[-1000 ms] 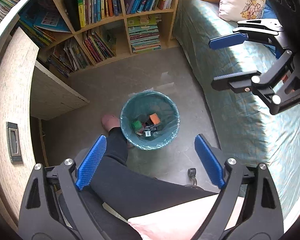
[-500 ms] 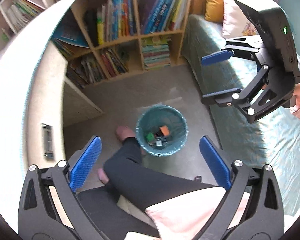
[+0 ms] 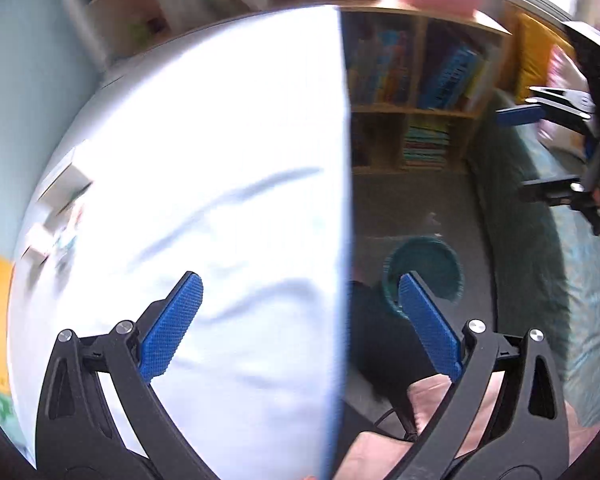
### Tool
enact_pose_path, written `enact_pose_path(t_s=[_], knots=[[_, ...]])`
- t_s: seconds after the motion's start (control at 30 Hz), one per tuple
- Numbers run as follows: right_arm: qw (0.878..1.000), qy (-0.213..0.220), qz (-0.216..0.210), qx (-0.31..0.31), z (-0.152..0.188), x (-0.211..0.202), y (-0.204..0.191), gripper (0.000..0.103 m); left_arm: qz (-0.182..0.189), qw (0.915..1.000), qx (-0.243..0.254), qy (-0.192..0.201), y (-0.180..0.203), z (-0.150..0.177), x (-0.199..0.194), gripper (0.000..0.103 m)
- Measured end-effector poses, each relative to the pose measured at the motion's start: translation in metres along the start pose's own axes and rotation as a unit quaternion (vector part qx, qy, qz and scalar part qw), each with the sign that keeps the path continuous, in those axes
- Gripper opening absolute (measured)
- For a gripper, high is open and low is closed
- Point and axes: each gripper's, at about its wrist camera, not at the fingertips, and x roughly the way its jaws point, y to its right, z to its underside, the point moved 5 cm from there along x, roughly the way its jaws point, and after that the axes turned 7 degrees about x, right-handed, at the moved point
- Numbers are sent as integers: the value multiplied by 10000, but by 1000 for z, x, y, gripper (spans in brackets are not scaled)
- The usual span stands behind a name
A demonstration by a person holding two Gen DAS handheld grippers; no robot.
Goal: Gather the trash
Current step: 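Return both open tools to the desk above the remaining items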
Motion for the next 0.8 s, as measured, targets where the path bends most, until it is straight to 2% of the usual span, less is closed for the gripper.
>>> enact_pose_path(t_s=[0.13,0.33,0.6,0.8], knots=[[9989,-1,-143,-440,-39,16,-29,89,-375,9985,-396,-65,-54,17,-9,96],[9944,-1,-341,-998,-92,44,-74,90,-698,9926,-986,-89,-122,48,-22,96],[9841,-179,-391,-1722,-148,98,-140,91,-925,9825,-1591,-269,-208,93,-21,96],[9781,-294,-453,-2008,-180,139,-176,92,-982,9747,-1982,-315,-261,110,-15,96]])
